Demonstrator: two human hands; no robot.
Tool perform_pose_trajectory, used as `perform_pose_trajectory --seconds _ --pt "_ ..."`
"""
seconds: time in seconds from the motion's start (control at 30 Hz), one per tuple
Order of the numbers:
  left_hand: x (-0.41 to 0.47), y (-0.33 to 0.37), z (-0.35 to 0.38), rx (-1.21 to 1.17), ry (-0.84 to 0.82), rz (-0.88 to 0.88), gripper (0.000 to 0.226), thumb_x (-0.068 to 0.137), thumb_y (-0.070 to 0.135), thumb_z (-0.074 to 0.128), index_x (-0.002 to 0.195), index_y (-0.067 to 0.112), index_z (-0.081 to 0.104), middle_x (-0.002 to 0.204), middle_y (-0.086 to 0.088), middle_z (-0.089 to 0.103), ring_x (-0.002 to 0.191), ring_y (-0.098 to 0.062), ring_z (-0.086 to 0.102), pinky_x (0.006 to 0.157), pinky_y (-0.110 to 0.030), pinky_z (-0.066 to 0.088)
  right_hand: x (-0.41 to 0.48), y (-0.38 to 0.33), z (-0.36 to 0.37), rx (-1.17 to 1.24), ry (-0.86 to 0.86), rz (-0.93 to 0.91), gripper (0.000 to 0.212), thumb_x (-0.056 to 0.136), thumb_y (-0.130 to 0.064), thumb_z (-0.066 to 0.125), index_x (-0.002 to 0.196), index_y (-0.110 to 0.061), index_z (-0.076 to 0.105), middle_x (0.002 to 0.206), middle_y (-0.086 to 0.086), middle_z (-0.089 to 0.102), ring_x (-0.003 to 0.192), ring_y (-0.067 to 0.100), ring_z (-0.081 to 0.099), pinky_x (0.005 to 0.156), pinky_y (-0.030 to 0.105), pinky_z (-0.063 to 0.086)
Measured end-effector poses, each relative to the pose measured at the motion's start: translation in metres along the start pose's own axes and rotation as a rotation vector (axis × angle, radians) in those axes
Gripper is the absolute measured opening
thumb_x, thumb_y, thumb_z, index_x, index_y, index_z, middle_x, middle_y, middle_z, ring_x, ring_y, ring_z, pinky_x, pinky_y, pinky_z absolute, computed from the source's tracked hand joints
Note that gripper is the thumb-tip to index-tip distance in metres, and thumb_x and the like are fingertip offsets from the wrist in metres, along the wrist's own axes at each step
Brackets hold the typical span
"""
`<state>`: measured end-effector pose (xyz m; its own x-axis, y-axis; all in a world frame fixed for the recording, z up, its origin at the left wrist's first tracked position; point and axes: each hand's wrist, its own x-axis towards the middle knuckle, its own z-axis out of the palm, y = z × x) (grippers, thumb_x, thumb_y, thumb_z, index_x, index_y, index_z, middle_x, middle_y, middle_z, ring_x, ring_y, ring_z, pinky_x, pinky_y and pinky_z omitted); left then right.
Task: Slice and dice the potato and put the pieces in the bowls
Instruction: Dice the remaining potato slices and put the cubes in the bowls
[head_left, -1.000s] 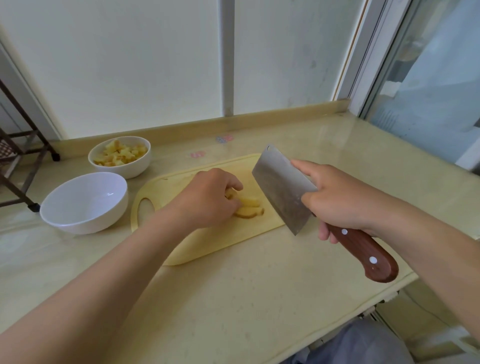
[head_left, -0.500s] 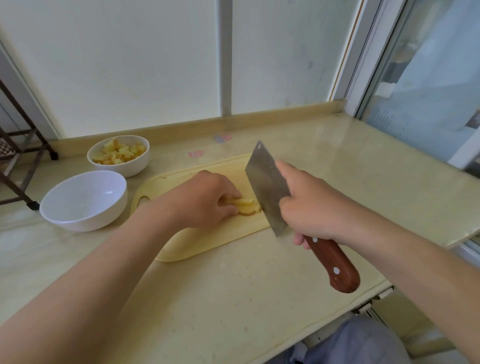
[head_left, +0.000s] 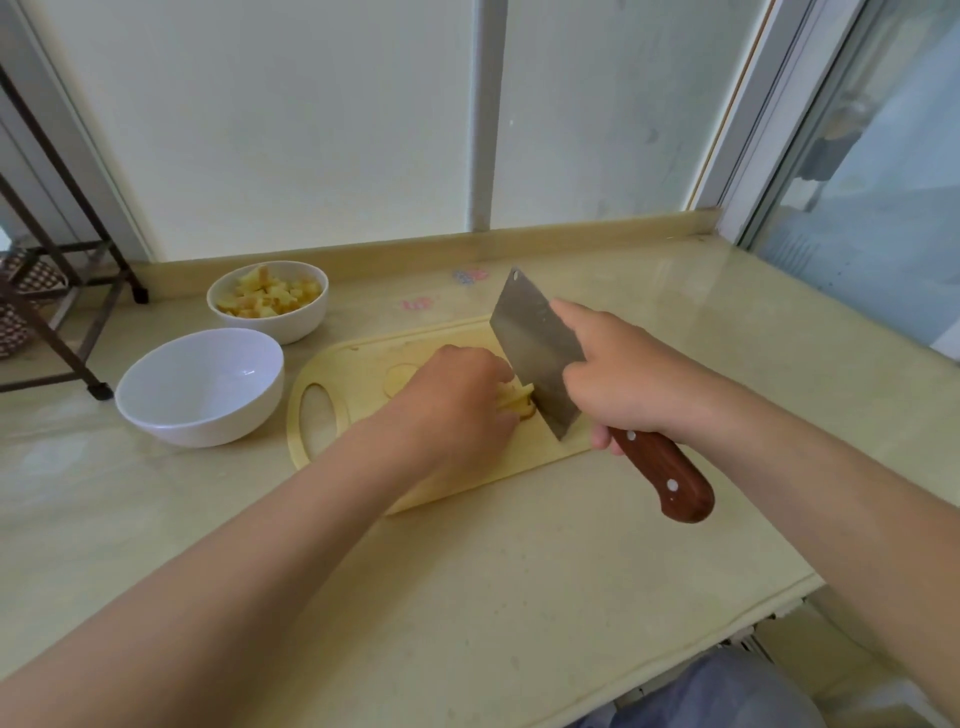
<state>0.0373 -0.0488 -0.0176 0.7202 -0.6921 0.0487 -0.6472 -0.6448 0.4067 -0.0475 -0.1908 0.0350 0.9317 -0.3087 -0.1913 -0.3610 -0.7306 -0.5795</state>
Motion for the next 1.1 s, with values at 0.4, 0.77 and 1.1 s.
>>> perform_pose_trajectory --seconds 0.4,0.77,1.1 --pt "0.001 -0.005 0.006 0.000 0.074 0.021 0.018 0.085 0.022 0.062 0.072 0.009 0.065 0.069 -0.006 0.062 0.071 -0.025 0.054 0.067 -0.041 0.050 -0.005 0.015 -0.004 0.053 0.010 -0.005 0.086 0.094 -0.001 0.037 0.164 -0.046 0.011 0.148 0.014 0.050 0.048 0.018 0.070 0.045 0.028 0.054" --pt "0.001 -0.003 0.004 -0.024 0.035 0.035 0.021 0.081 0.024 0.059 0.064 0.012 0.054 0.059 0.001 0.048 0.065 -0.023 0.047 0.057 -0.033 0.041 -0.003 0.016 -0.004 -0.031 0.012 -0.032 0.084 0.097 -0.006 0.037 0.163 -0.050 0.007 0.159 0.008 0.040 0.051 0.015 0.071 0.047 0.027 0.054" --pt "0.000 -0.007 0.005 -0.030 0.150 0.123 0.015 0.088 0.019 0.058 0.084 0.016 0.071 0.083 0.001 0.066 0.081 -0.019 0.058 0.074 -0.039 0.052 -0.023 0.018 -0.008 -0.041 0.080 -0.065 0.079 0.100 -0.009 0.036 0.162 -0.051 0.010 0.109 0.007 0.068 0.052 0.018 0.072 0.051 0.032 0.059"
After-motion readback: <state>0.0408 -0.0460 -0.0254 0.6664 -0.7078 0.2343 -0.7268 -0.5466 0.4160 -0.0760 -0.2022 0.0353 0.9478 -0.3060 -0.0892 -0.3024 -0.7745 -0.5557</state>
